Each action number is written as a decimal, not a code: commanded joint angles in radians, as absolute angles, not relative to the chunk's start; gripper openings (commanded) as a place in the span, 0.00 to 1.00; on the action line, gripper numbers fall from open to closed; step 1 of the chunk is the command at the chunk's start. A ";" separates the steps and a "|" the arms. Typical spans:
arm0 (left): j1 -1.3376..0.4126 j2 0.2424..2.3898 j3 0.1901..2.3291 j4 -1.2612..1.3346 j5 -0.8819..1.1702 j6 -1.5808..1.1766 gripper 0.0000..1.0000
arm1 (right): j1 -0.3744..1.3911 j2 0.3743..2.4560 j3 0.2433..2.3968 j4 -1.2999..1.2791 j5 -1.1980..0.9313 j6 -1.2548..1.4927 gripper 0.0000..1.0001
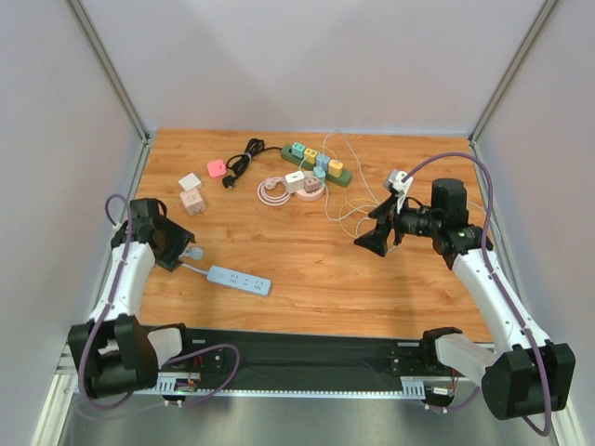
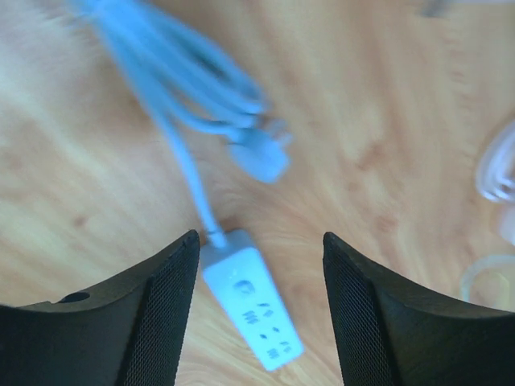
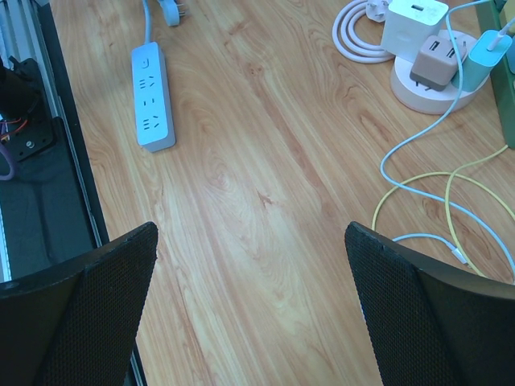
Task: Pull the plug off the socket
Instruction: Move the socket to the center of the board.
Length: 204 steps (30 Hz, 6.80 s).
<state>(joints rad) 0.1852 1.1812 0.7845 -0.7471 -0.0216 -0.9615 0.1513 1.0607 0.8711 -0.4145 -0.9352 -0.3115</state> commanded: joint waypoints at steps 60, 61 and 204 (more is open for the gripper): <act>-0.394 2.236 2.095 -0.767 0.342 0.370 0.92 | 0.080 1.104 0.928 -0.587 -0.982 -0.517 1.00; -0.396 2.243 2.106 -0.765 0.342 0.373 0.91 | 0.081 1.106 0.927 -0.586 -0.982 -0.518 1.00; -0.899 1.737 1.177 -0.353 -0.041 -0.245 0.00 | 0.224 1.770 1.057 -0.390 -0.975 0.029 0.21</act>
<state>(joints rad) -0.9051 1.7634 1.2167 -0.4156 -0.0589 -0.1928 0.2359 1.8183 1.0786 -0.3519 -1.0367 0.1432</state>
